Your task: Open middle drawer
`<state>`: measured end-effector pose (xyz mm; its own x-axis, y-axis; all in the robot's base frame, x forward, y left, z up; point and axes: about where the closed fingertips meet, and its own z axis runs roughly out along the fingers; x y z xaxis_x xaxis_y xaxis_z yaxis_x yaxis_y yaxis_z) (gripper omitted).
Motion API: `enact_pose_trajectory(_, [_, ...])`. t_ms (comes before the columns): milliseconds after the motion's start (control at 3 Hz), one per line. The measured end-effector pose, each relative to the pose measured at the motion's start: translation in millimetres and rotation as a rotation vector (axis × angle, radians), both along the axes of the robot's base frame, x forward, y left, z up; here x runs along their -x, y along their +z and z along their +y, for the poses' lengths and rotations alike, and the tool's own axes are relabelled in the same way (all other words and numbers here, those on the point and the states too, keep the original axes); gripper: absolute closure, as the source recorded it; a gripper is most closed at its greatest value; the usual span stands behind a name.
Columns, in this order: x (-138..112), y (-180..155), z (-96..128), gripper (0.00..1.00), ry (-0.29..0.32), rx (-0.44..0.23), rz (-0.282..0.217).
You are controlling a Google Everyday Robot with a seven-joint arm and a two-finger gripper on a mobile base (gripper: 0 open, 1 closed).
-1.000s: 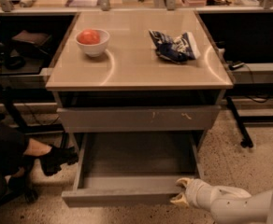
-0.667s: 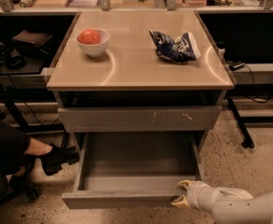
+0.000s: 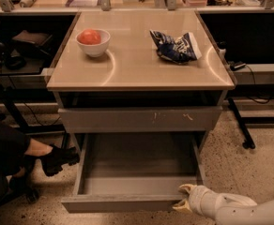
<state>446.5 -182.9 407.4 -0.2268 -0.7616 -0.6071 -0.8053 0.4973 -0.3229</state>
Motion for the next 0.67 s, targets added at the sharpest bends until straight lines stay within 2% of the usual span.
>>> enact_pose_trajectory(333, [0.0,0.0,0.0,0.81,0.0,0.0,0.0])
enact_pose_trajectory(667, [0.0,0.0,0.0,0.58,0.0,0.0,0.0])
